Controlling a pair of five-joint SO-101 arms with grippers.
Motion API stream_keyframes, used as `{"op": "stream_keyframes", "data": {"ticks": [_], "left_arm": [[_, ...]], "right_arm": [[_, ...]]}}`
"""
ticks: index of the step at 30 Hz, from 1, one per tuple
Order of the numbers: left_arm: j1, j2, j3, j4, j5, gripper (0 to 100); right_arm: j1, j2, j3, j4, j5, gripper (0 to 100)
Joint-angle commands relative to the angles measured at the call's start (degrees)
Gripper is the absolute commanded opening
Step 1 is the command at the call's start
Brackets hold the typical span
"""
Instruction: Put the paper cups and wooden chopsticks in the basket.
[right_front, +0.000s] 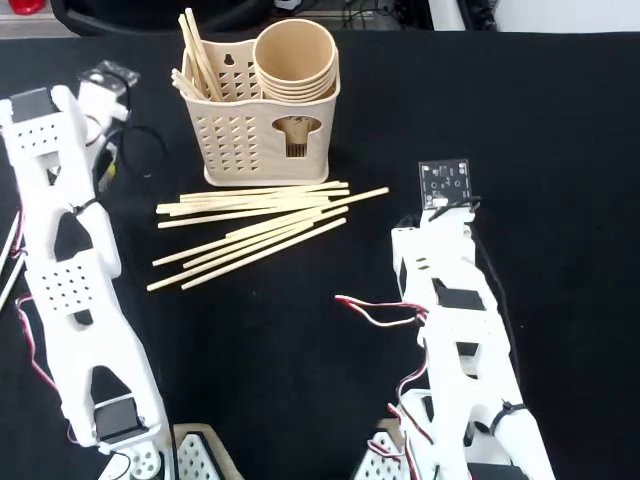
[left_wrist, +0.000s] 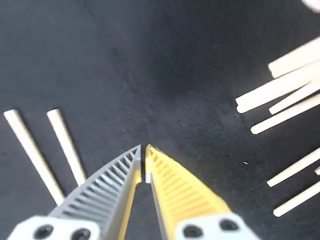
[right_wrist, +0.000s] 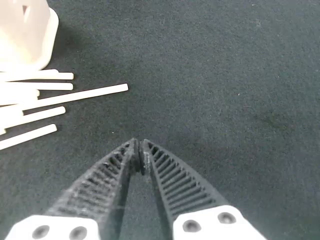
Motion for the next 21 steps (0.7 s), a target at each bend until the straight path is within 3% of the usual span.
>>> {"op": "stream_keyframes", "data": {"ticks": [1, 6, 11, 16, 21], "left_arm": [[-1.2, -5.3, -1.1, 0.4, 1.0, 3], [-5.3, -6.0, -2.1, 0.3, -0.2, 3], [-12.0, -5.3, -6.4, 0.0, -7.1, 3], [-14.9, -3.3, -4.0, -8.2, -8.1, 5], [-16.2, 0.0, -4.0, -10.5, -8.5, 12]], "right_arm": [[0.6, -1.1, -0.5, -0.9, -0.2, 1.3], [0.6, -1.1, -0.5, -0.9, -0.2, 1.3], [0.6, -1.1, -0.5, -0.9, -0.2, 1.3], [0.6, -1.1, -0.4, -0.9, -0.2, 1.3], [0.6, -1.1, -0.2, -0.9, -0.2, 1.3]]}}
